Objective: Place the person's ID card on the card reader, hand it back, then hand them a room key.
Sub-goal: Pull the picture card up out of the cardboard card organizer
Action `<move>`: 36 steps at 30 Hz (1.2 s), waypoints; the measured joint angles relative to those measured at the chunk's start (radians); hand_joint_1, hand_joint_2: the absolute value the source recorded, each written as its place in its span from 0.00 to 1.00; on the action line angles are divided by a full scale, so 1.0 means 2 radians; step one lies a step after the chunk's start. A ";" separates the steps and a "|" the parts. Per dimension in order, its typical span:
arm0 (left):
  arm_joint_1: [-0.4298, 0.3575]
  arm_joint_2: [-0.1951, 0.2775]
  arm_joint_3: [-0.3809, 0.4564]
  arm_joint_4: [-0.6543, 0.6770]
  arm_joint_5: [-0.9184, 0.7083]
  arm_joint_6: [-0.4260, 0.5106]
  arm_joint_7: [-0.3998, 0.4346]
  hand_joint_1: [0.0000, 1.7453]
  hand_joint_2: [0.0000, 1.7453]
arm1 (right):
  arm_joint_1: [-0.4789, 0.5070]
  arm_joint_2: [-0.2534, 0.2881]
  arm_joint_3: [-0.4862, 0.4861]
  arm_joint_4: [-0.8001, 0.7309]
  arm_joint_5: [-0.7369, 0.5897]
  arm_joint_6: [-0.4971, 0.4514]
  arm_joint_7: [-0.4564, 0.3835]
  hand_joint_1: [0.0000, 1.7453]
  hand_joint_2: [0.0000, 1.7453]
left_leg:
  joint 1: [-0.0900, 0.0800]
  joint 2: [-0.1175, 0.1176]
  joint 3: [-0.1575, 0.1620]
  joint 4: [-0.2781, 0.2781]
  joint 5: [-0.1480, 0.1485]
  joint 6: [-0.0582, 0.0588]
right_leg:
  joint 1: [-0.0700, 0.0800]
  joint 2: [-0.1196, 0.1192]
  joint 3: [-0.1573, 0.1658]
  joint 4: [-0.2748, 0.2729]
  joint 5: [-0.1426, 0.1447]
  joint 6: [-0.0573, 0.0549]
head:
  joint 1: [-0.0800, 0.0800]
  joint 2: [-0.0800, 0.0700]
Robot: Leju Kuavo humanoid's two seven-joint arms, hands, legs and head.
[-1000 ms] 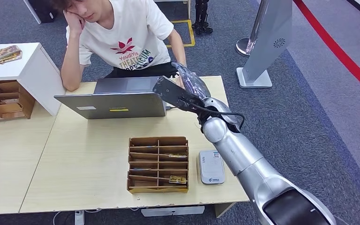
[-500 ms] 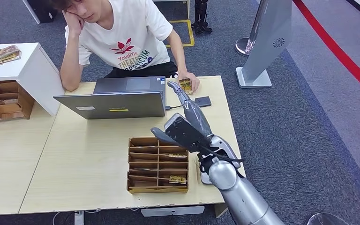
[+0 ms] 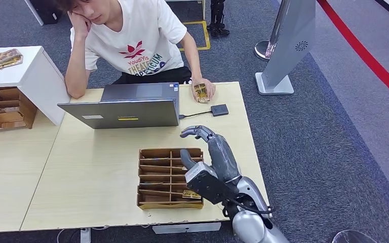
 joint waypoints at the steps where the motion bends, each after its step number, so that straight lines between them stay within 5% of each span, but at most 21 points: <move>1: 0.000 0.000 0.002 0.000 0.000 0.001 0.000 0.00 1.00 | 0.005 -0.003 0.003 -0.003 0.007 -0.003 0.002 1.00 1.00 | 0.000 0.000 0.000 0.000 0.000 0.000 | 0.000 0.000 0.000 0.000 0.000 0.000 | 0.000 0.000; 6: 0.001 -0.001 0.011 0.000 0.000 0.004 0.000 0.00 1.00 | 0.021 -0.013 0.019 -0.007 0.051 -0.020 0.015 0.98 1.00 | 0.000 0.000 0.000 0.000 0.000 0.000 | 0.000 0.000 0.000 0.000 0.000 0.000 | 0.000 0.000; 11: 0.001 -0.001 0.013 0.000 0.000 0.004 0.000 0.00 1.00 | 0.023 -0.018 0.033 -0.002 0.095 -0.033 0.030 0.63 1.00 | 0.000 0.000 0.000 0.000 0.000 0.000 | 0.000 0.000 0.000 0.000 0.000 0.000 | 0.000 0.000; 15: 0.001 -0.001 0.014 0.000 0.000 0.004 0.000 0.00 1.00 | 0.024 -0.021 0.042 0.004 0.138 -0.042 0.047 0.63 1.00 | 0.000 0.000 0.000 0.000 0.000 0.000 | 0.000 0.000 0.000 0.000 0.000 0.000 | 0.000 0.000; 20: 0.001 -0.001 0.014 0.000 0.000 0.004 0.001 0.00 1.00 | 0.025 -0.025 0.049 0.015 0.174 -0.050 0.059 0.46 1.00 | 0.000 0.000 0.000 0.000 0.000 0.000 | 0.000 0.000 0.000 0.000 0.000 0.000 | 0.000 0.000; 28: 0.002 -0.001 0.014 0.000 0.000 0.003 0.001 0.00 1.00 | 0.024 -0.028 0.057 0.037 0.203 -0.057 0.064 0.63 1.00 | 0.000 0.000 0.000 0.000 0.000 0.000 | 0.000 0.000 0.000 0.000 0.000 0.000 | 0.000 0.000; 36: 0.002 -0.001 0.015 0.000 0.000 0.000 0.001 0.00 1.00 | 0.023 -0.028 0.058 0.055 0.212 -0.057 0.072 0.55 1.00 | 0.000 0.000 0.000 0.000 0.000 0.000 | 0.000 0.000 0.000 0.000 0.000 0.000 | 0.000 0.000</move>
